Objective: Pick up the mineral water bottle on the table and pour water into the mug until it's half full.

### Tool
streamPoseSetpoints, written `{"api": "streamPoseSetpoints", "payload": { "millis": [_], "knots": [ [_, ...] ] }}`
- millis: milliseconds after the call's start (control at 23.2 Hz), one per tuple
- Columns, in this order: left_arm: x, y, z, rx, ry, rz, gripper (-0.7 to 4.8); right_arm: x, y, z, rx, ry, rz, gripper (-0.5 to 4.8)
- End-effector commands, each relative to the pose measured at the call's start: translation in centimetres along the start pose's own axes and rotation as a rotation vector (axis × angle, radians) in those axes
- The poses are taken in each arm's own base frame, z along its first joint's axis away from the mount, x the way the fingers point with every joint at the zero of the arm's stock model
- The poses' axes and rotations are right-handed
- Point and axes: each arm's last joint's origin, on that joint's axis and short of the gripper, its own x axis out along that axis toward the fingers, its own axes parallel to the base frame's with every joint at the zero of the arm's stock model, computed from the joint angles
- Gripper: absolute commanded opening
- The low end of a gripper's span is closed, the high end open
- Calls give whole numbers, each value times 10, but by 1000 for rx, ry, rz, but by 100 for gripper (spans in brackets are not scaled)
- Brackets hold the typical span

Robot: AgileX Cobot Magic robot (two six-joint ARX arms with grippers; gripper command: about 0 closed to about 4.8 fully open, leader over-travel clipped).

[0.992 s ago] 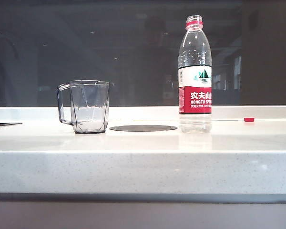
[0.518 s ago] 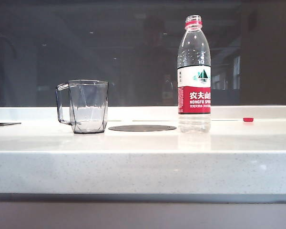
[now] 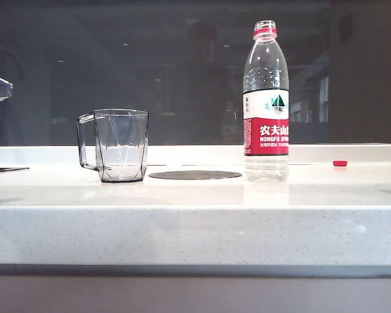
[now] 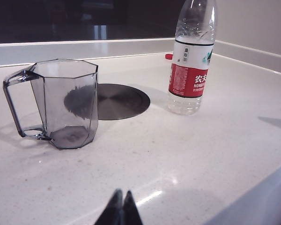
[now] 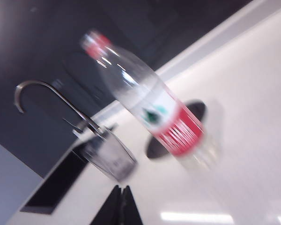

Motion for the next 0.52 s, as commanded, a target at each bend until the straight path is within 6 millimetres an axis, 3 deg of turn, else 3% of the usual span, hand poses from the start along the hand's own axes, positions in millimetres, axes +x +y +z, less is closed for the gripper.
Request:
{"api": "streamPoseSetpoints", "payload": {
  "millis": [43, 173, 302, 388, 474, 518],
  "knots": [
    [0, 0, 2, 3, -12, 1, -4, -3, 29, 27, -154, -79, 20, -6],
    [0, 0, 2, 2, -12, 1, -4, 7, 59, 59, -287, -88, 4, -5],
    [0, 0, 2, 3, -12, 2, -4, 32, 58, 63, -376, 34, -50, -2],
    [0, 0, 2, 3, -12, 1, -4, 58, 50, 53, -375, 152, -35, 189],
    [0, 0, 2, 3, -12, 2, -4, 90, 41, 30, -418, 281, -47, 447],
    [0, 0, 2, 3, -12, 1, -4, 99, 39, 21, -442, 302, -85, 479]
  ]
}}
